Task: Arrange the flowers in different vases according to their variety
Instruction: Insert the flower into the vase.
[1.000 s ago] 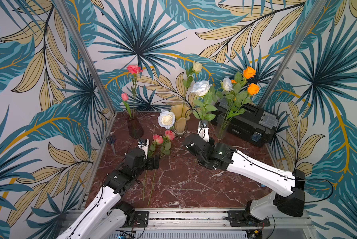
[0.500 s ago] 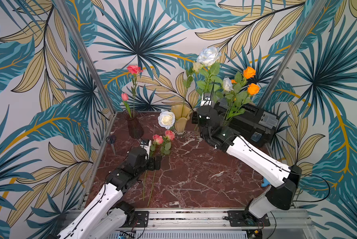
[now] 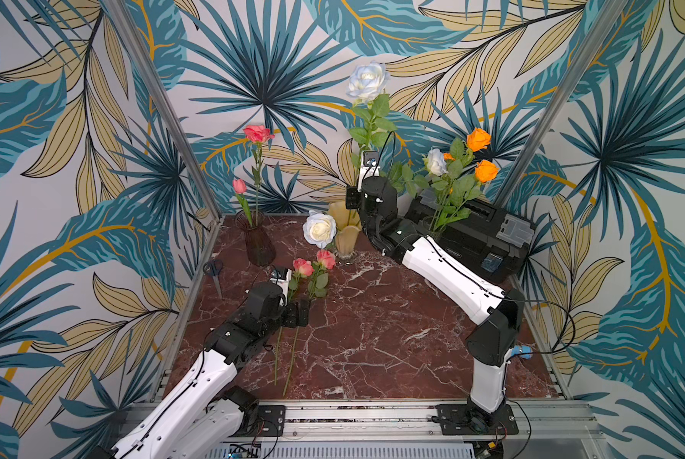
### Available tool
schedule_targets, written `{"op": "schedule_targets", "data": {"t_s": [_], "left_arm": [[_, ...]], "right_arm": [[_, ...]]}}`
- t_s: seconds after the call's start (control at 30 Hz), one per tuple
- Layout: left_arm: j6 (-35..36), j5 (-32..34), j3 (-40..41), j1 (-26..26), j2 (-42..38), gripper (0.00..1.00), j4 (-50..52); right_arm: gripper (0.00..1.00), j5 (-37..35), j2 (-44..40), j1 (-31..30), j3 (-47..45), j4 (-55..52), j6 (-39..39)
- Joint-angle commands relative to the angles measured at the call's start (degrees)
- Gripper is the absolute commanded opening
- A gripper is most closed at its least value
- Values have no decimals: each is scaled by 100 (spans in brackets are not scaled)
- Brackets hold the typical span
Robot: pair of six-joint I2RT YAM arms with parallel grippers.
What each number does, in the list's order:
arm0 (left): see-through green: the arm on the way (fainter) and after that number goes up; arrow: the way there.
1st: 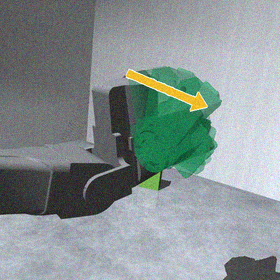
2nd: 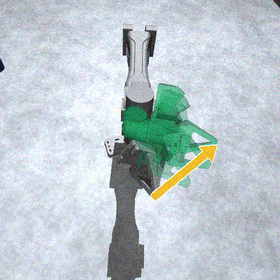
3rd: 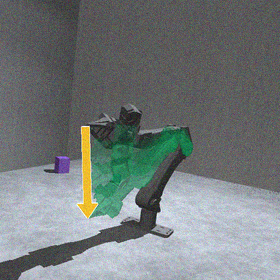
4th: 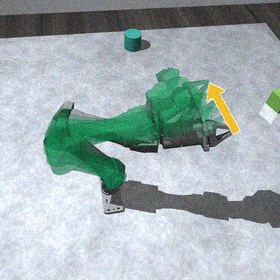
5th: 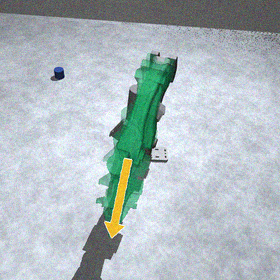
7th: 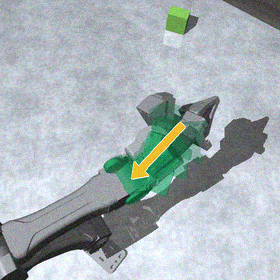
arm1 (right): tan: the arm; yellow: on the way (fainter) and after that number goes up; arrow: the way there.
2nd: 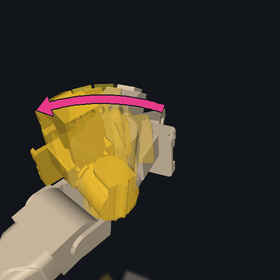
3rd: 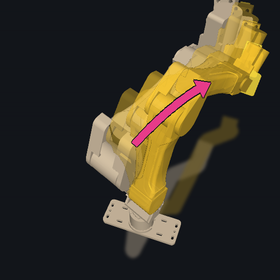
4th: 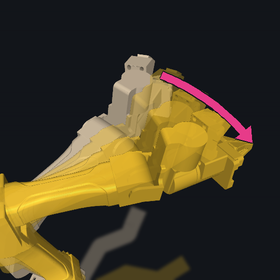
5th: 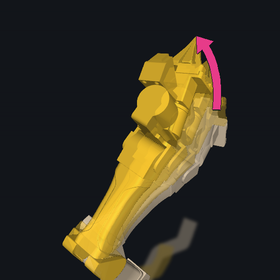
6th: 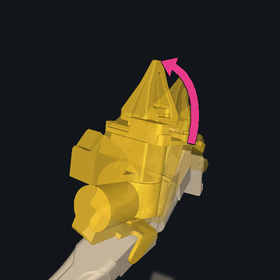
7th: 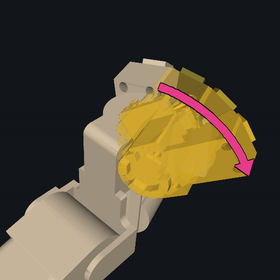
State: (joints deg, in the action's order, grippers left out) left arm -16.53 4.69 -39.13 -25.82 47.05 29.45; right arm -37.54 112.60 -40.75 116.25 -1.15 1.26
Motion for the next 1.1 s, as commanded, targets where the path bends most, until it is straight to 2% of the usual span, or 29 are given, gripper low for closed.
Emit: {"op": "schedule_targets", "data": {"t_s": [0.0,0.13,0.43,0.47,0.57,0.6,0.67,0.8,1.07], "left_arm": [[-43,-64,55,22,6,100,24],[-52,-59,64,33,15,100,24],[-34,-14,40,34,22,100,53],[-34,-16,38,35,19,100,57],[-34,-6,29,36,15,100,69],[-27,-3,22,39,19,100,70],[-32,-12,20,37,18,100,72],[-16,9,-6,44,24,100,104],[40,83,-137,52,107,100,236]], "right_arm": [[0,118,236,72,174,216,-134],[0,129,476,115,190,249,-65],[0,256,659,121,-416,602,245],[5,263,635,122,-495,632,287],[34,369,536,115,-774,736,364],[47,386,503,117,-824,706,397],[64,411,388,116,-981,766,421],[73,460,44,109,-1383,907,511],[75,464,-893,-6,-2230,962,736]]}}
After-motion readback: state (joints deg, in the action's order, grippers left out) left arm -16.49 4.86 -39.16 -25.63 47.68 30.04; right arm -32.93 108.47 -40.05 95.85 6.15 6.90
